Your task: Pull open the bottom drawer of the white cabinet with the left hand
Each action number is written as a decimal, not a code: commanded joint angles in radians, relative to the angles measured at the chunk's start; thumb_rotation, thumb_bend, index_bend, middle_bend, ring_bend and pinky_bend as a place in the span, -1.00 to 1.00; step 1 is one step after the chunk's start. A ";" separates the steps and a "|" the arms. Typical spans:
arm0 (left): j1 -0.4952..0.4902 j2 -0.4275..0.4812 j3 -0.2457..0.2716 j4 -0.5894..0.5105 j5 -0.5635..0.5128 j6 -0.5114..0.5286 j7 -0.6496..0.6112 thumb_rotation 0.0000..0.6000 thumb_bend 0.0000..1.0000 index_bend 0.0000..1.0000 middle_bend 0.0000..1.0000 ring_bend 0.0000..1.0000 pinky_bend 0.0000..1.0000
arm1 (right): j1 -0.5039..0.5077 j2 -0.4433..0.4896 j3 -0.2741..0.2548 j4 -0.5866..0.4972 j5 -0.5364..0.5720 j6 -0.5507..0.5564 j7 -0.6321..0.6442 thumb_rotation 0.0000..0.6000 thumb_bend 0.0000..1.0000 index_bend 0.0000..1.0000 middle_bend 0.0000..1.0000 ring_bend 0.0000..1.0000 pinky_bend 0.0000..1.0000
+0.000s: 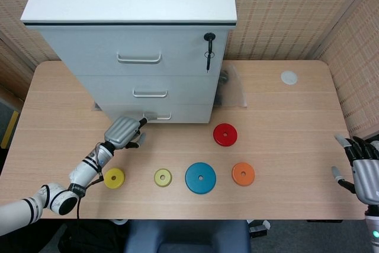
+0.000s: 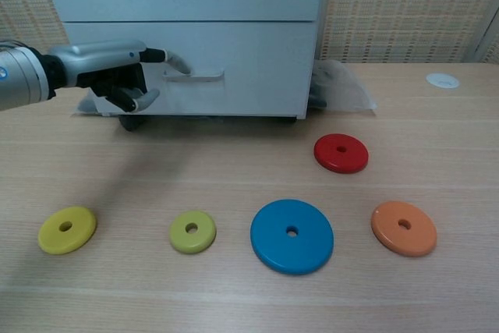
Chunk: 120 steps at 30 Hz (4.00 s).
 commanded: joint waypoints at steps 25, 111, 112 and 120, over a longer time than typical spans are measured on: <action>-0.032 0.022 0.029 -0.044 -0.088 -0.029 0.087 1.00 0.18 -0.68 0.92 1.00 1.00 | -0.013 0.003 0.000 0.003 0.007 0.010 0.008 1.00 -0.45 -0.73 -0.54 -0.77 -0.65; 0.135 0.250 0.203 -0.558 -0.021 0.150 0.332 1.00 0.18 -0.66 0.90 1.00 1.00 | -0.042 0.009 -0.007 -0.020 -0.009 0.042 -0.009 1.00 -0.45 -0.73 -0.54 -0.77 -0.65; 0.137 0.254 0.206 -0.562 -0.017 0.151 0.335 1.00 0.18 -0.66 0.90 1.00 1.00 | -0.043 0.009 -0.007 -0.020 -0.010 0.043 -0.009 1.00 -0.45 -0.73 -0.54 -0.77 -0.65; 0.182 0.268 0.217 -0.574 0.080 0.225 0.284 1.00 0.17 -0.67 0.74 0.80 1.00 | -0.048 0.011 -0.007 -0.017 -0.013 0.051 -0.002 1.00 -0.45 -0.73 -0.54 -0.77 -0.65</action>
